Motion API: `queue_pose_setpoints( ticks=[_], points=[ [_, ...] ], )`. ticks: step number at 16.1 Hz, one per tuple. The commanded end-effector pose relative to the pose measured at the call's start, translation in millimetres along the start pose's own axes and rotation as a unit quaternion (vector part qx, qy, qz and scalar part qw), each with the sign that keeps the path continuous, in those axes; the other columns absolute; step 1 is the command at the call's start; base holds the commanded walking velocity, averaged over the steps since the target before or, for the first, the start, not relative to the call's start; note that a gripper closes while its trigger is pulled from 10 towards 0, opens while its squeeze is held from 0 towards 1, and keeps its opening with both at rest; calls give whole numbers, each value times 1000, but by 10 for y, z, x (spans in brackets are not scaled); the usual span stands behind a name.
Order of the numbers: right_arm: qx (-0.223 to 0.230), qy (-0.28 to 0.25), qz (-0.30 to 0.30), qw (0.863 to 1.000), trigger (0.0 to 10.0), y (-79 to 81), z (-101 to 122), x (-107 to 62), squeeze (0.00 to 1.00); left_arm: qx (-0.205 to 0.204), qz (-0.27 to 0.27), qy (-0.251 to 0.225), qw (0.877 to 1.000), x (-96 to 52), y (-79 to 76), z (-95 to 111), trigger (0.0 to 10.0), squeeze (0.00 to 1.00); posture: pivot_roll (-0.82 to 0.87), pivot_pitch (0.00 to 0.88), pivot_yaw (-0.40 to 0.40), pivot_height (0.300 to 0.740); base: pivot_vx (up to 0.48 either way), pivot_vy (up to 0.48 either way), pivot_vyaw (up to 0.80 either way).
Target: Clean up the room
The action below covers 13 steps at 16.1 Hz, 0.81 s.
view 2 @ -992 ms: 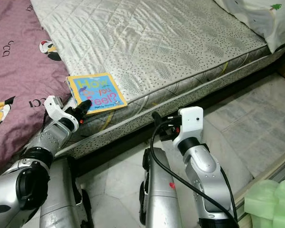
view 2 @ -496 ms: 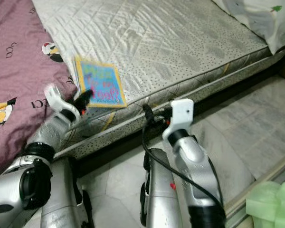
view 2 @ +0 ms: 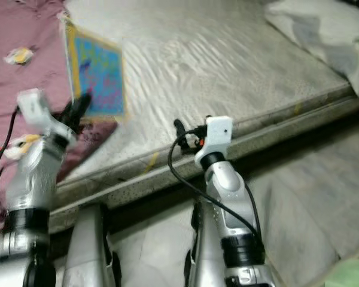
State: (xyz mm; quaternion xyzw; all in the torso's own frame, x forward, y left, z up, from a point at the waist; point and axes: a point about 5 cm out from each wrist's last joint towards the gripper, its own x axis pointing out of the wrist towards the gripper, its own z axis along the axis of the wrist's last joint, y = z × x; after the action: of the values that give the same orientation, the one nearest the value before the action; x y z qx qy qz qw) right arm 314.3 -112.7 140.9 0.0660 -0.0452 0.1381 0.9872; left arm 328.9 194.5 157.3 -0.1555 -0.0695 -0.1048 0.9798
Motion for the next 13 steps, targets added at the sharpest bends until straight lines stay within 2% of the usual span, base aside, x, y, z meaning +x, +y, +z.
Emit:
queue_pose_setpoints(
  ticks=[1, 2, 3, 4, 5, 8, 10, 12, 13],
  points=[
    [6, -7, -10, 1000, 10000, -27, 6, 16, 0, 63, 14, -40, 997, -72, -61, 146, 0, 0, 82, 0, -16, 513, 0, 0, 0],
    [7, -10, -10, 1000, 10000, -16, 4, 21, 0, 85, 32, -40, 995, -145, -47, 137, 0, 0, 85, 0, -16, 513, 0, 0, 0],
    [5, -13, -10, 1000, 10000, 2, -9, 20, 0, 113, 54, -32, 992, -262, -29, 110, 3216, 0, 86, 0, -10, 527, 0, 0, 0],
    [8, -15, -13, 1000, 10000, -5, -15, 21, 0, 139, 51, -26, 989, -344, -56, 93, 10000, 0, 85, 0, -4, 537, 0, 0, 0],
    [15, -18, -23, 999, 10000, -30, -12, 33, 0, 151, 53, -25, 987, -407, -95, 97, 10000, 0, 81, 0, 1, 551, 0, 0, 0],
    [18, -24, -26, 999, 10000, -13, 2, 34, 0, 171, 61, -17, 983, -415, -134, 84, 10000, 0, 76, 0, 15, 585, 0, 0, 0],
    [12, -29, -28, 999, 10000, -16, 5, 29, 0, 175, 56, -15, 983, -415, -250, 98, 10000, 0, 74, 0, 11, 605, 0, 0, 0],
    [5, -27, -34, 999, 10000, -57, -10, 15, 0, 203, 42, -14, 978, -446, -299, 99, 10000, 0, 65, 0, 3, 624, 0, 0, 0],
    [-1, -26, -38, 999, 10000, -98, 6, 15, 0, 204, 51, -14, 978, -444, -291, 101, 10000, 0, 60, 2, 0, 639, 0, 0, 0]
  ],
)
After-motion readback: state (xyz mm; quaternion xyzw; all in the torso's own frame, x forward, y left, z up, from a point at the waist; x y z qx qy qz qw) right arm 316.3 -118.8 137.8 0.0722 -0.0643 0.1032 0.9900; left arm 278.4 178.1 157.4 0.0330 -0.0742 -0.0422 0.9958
